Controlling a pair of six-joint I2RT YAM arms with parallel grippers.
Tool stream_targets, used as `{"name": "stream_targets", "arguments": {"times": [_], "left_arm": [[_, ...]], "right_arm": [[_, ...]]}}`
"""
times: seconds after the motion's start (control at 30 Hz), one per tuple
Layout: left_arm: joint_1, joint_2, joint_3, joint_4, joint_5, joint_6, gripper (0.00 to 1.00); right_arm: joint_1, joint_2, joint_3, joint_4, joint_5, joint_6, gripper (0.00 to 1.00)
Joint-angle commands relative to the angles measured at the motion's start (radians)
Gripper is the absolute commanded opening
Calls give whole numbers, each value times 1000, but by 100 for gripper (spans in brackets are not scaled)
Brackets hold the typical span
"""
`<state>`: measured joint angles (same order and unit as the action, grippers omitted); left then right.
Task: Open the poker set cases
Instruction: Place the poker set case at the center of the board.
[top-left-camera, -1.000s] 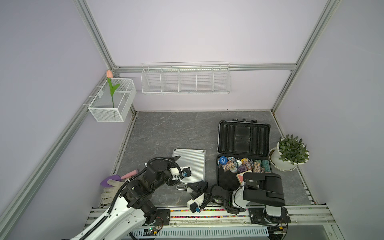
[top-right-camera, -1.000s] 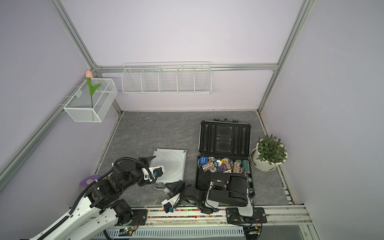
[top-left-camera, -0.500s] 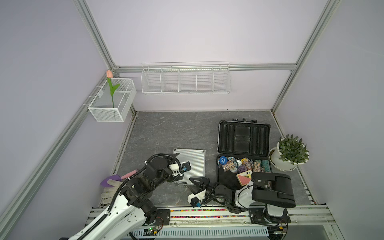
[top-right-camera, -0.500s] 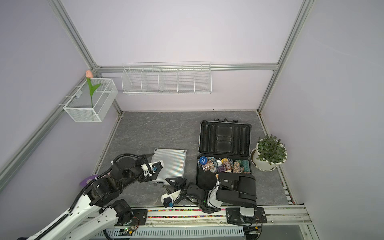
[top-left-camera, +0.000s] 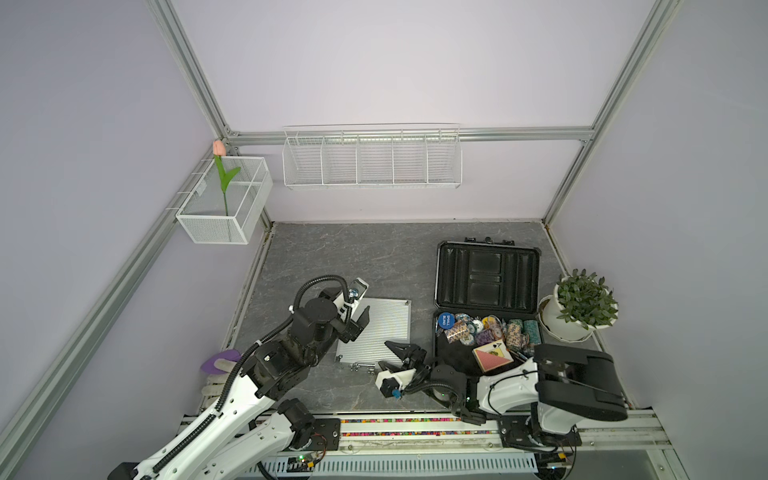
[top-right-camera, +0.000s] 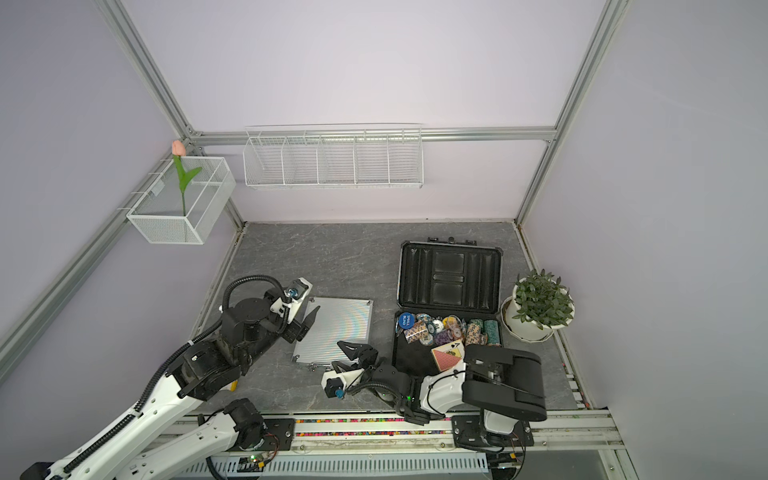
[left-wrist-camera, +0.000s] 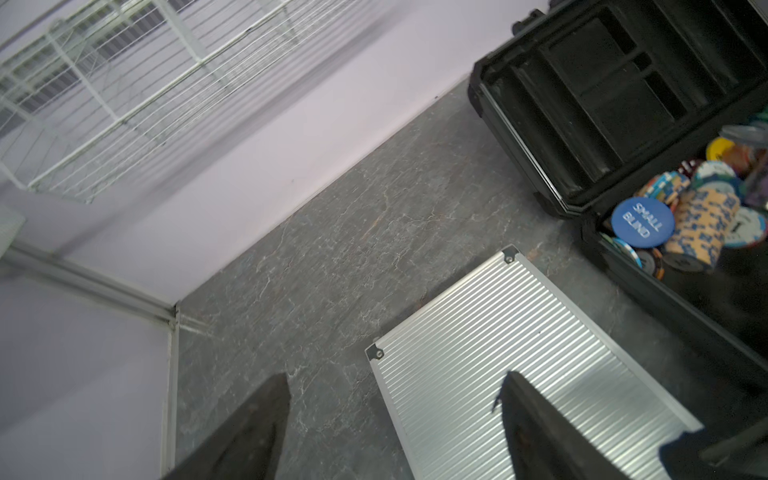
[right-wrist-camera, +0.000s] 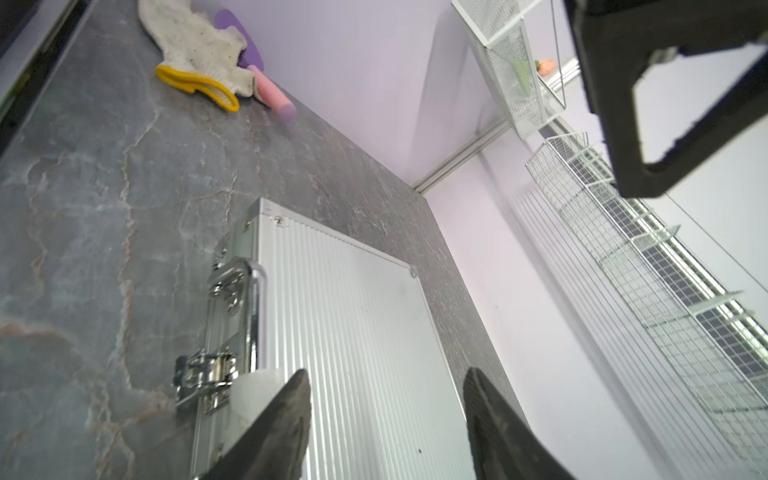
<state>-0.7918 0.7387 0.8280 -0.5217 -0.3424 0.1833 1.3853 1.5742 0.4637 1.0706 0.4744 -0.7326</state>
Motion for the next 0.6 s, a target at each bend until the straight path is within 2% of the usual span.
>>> {"name": "stream_targets", "arguments": {"times": [0.0, 0.1, 0.17, 0.27, 0.4, 0.47, 0.57], "left_arm": [[8, 10, 31, -46, -85, -297, 81], [29, 51, 49, -90, -106, -421, 81], [76, 80, 68, -127, -74, -490, 82], [201, 125, 93, -185, 30, -580, 83], [394, 170, 100, -223, 244, -639, 84], [468, 181, 93, -229, 323, -655, 84], [526, 185, 70, -239, 388, -678, 84]], "right_arm": [[6, -137, 53, -322, 13, 210, 64], [6, -231, 121, -581, 7, 372, 65], [6, -275, 159, -718, 6, 459, 67], [6, -325, 206, -883, 43, 607, 68], [4, -369, 273, -1079, 80, 780, 68], [-3, -380, 305, -1179, 93, 882, 68], [-19, -387, 348, -1307, 88, 1031, 68]]}}
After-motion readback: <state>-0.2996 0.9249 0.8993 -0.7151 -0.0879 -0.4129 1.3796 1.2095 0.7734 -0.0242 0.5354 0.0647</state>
